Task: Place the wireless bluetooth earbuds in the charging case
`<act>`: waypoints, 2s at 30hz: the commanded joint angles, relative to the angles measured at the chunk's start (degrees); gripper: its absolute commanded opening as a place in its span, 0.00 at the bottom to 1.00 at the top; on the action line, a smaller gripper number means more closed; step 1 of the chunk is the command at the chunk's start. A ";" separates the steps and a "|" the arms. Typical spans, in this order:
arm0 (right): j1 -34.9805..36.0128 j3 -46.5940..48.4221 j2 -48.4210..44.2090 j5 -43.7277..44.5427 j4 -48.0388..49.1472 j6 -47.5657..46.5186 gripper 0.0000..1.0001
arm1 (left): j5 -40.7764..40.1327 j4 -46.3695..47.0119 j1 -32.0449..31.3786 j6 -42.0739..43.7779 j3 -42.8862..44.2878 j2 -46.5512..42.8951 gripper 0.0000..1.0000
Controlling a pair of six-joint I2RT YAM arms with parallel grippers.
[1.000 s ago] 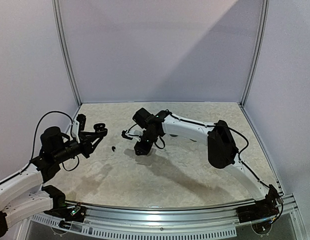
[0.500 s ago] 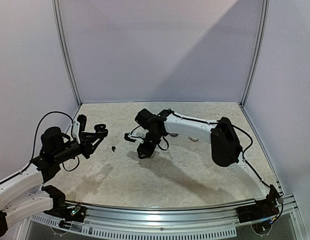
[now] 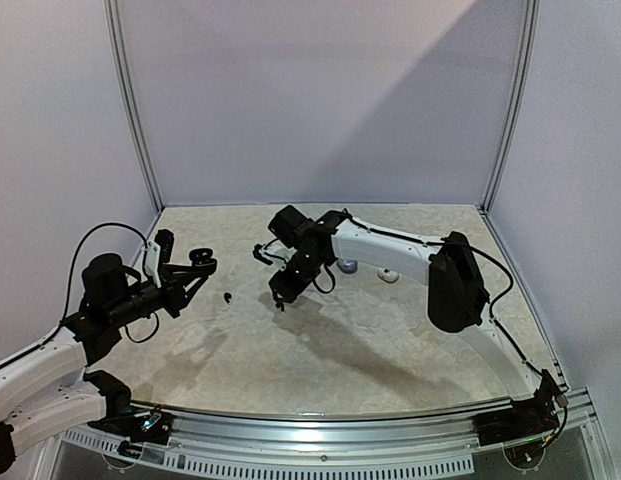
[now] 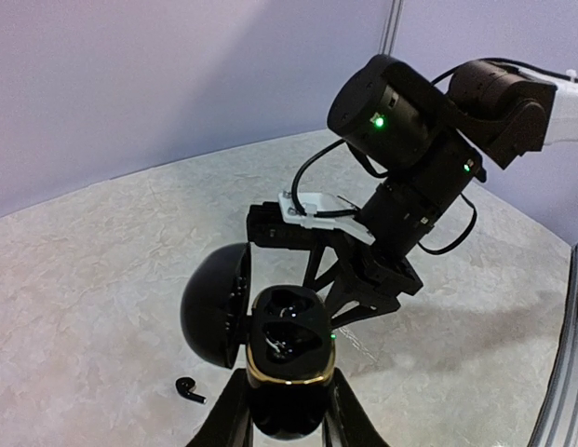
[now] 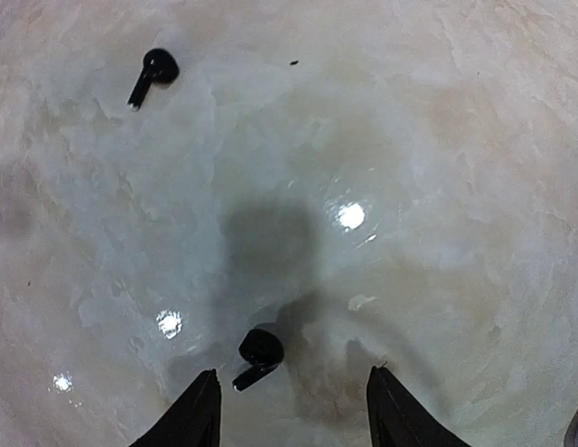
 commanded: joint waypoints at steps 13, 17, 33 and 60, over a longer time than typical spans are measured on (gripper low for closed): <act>3.45 4.83 4.89 12.31 3.68 7.05 0.47 | 1.01 1.20 0.77 1.18 -1.04 -0.24 0.00; 3.80 4.84 5.84 13.25 3.61 6.54 0.42 | 1.02 1.14 0.74 1.15 -1.05 -0.28 0.00; 4.79 4.83 7.09 11.01 1.42 4.75 0.30 | 0.91 1.24 0.75 1.30 -1.08 -0.27 0.00; 5.44 4.40 6.06 11.95 -2.41 4.22 0.31 | 1.02 1.32 0.80 1.30 -1.24 -0.01 0.00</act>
